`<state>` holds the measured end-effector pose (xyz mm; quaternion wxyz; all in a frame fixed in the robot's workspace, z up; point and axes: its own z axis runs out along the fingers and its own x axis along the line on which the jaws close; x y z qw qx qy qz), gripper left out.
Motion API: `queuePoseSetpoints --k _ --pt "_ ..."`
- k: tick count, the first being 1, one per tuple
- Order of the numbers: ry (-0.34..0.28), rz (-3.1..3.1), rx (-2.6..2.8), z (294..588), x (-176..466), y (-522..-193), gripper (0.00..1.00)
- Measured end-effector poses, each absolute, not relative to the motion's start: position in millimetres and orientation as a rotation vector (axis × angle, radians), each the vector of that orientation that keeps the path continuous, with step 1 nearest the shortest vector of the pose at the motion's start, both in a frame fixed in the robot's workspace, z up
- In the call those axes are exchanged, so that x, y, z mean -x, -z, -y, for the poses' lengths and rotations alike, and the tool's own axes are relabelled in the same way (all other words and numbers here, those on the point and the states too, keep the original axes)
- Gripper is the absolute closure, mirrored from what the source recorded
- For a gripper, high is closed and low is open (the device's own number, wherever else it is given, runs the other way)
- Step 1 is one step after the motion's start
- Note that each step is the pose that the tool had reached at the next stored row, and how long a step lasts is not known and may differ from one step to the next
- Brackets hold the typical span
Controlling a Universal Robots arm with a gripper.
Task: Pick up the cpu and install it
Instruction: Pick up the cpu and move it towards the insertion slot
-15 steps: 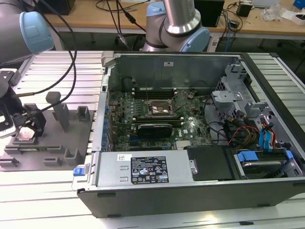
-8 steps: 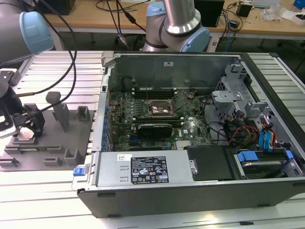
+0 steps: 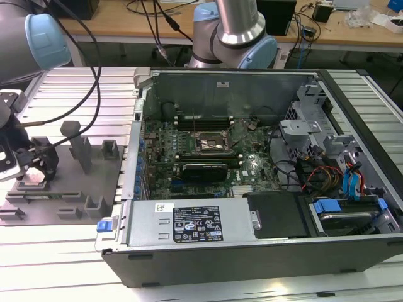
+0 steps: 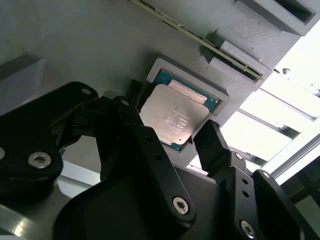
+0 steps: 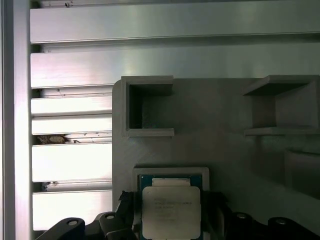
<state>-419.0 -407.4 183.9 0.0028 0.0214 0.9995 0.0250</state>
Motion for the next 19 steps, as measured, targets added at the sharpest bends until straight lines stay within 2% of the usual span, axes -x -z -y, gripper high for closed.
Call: queuePoseSetpoints --k 19 --pt "-0.080 -3.152 -0.068 407.4 419.3 -188.4 0.30"
